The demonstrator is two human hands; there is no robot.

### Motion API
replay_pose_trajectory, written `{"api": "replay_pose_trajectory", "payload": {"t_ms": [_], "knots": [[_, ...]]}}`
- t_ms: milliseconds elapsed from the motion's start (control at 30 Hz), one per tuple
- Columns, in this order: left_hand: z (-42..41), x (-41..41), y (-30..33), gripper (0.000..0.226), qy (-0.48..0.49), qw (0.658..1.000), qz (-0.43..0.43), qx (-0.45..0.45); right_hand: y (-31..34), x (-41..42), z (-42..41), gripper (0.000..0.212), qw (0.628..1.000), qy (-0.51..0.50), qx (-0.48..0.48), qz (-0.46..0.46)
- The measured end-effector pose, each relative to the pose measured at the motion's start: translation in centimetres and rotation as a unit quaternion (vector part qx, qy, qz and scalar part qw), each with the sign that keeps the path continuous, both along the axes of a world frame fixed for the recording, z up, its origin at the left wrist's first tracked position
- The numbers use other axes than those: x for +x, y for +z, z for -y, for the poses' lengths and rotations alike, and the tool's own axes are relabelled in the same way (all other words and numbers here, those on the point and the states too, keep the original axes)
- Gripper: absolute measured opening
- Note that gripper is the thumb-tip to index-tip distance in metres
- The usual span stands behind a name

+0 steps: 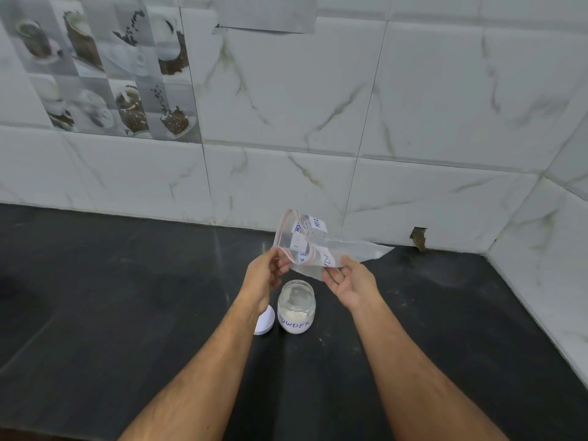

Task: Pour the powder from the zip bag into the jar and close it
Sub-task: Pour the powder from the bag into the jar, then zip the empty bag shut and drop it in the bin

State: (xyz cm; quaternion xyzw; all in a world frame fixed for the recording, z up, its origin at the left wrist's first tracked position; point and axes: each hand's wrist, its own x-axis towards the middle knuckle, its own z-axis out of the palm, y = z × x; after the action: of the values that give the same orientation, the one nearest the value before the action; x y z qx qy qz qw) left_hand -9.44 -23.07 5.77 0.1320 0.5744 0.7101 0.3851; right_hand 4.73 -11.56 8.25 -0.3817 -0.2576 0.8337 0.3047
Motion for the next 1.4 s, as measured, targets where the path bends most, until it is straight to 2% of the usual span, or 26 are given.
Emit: {"api": "replay_pose_trajectory", "payload": {"t_ms": [100, 167, 333, 433, 567, 633, 700, 767, 833, 867, 933, 1000, 1067, 1133, 1267, 1367, 1400], "knots": [[-0.3, 0.0, 0.5, 0.013, 0.009, 0.999, -0.032, -0.005, 0.8, -0.2, -0.1, 0.015, 0.999, -0.011, -0.027, -0.039], [-0.6, 0.0, 0.6, 0.012, 0.044, 0.997, -0.058, -0.015, 1.3, -0.1, -0.2, 0.015, 0.998, -0.014, -0.033, -0.056], [-1.3, 0.2, 1.0, 0.030, 0.106, 0.987, -0.118, -0.014, 2.0, 0.2, -1.0, 0.017, 0.994, -0.041, -0.046, -0.092], [-1.7, 0.2, 1.4, 0.035, 0.105, 0.988, -0.113, 0.011, 2.2, 0.4, -1.4, 0.018, 0.992, -0.046, -0.056, -0.108], [-2.9, -0.2, 2.6, 0.011, 0.114, 0.979, -0.161, 0.041, 2.3, 1.0, -1.8, 0.016, 0.996, -0.028, -0.047, -0.075], [-3.8, -0.2, 3.3, 0.012, 0.113, 0.975, -0.184, 0.044, 2.4, 2.0, -2.4, 0.017, 0.999, 0.007, -0.042, -0.009], [-4.6, -0.2, 3.9, 0.012, 0.095, 0.969, -0.222, 0.044, 1.8, 3.1, -3.5, 0.028, 0.990, 0.045, 0.014, 0.131], [-5.3, -0.1, 4.5, 0.011, 0.080, 0.961, -0.262, 0.035, 1.1, 4.2, -4.4, 0.047, 0.944, 0.029, 0.136, 0.299], [-6.0, 0.2, 5.1, 0.010, 0.063, 0.950, -0.305, 0.024, 1.0, 5.0, -5.0, 0.055, 0.872, -0.029, 0.276, 0.404], [-6.3, 0.3, 5.3, 0.009, 0.052, 0.944, -0.325, 0.021, 1.5, 5.4, -5.3, 0.048, 0.850, -0.053, 0.333, 0.404], [-7.1, 0.8, 6.0, 0.010, 0.033, 0.934, -0.354, 0.026, 2.9, 5.9, -6.1, 0.033, 0.834, -0.074, 0.421, 0.348], [-7.6, 1.1, 6.7, 0.010, 0.022, 0.931, -0.363, 0.031, 4.3, 6.3, -7.0, 0.037, 0.829, -0.045, 0.473, 0.296], [-7.9, 1.1, 7.2, 0.010, 0.012, 0.934, -0.356, 0.040, 5.0, 6.9, -8.1, 0.047, 0.848, -0.010, 0.474, 0.237], [-8.1, 1.2, 7.9, 0.011, -0.010, 0.936, -0.348, 0.051, 5.3, 7.7, -9.1, 0.050, 0.866, -0.006, 0.454, 0.207], [-7.9, 0.9, 9.0, 0.010, -0.050, 0.939, -0.334, 0.061, 6.3, 9.0, -10.2, 0.015, 0.872, -0.002, 0.452, 0.189], [-7.5, 0.3, 9.3, 0.010, -0.059, 0.944, -0.319, 0.061, 6.7, 9.0, -10.4, 0.010, 0.875, -0.014, 0.448, 0.181], [-7.4, 0.1, 9.4, 0.010, -0.060, 0.945, -0.317, 0.061, 7.0, 9.1, -10.4, 0.015, 0.882, -0.027, 0.439, 0.171]]}}
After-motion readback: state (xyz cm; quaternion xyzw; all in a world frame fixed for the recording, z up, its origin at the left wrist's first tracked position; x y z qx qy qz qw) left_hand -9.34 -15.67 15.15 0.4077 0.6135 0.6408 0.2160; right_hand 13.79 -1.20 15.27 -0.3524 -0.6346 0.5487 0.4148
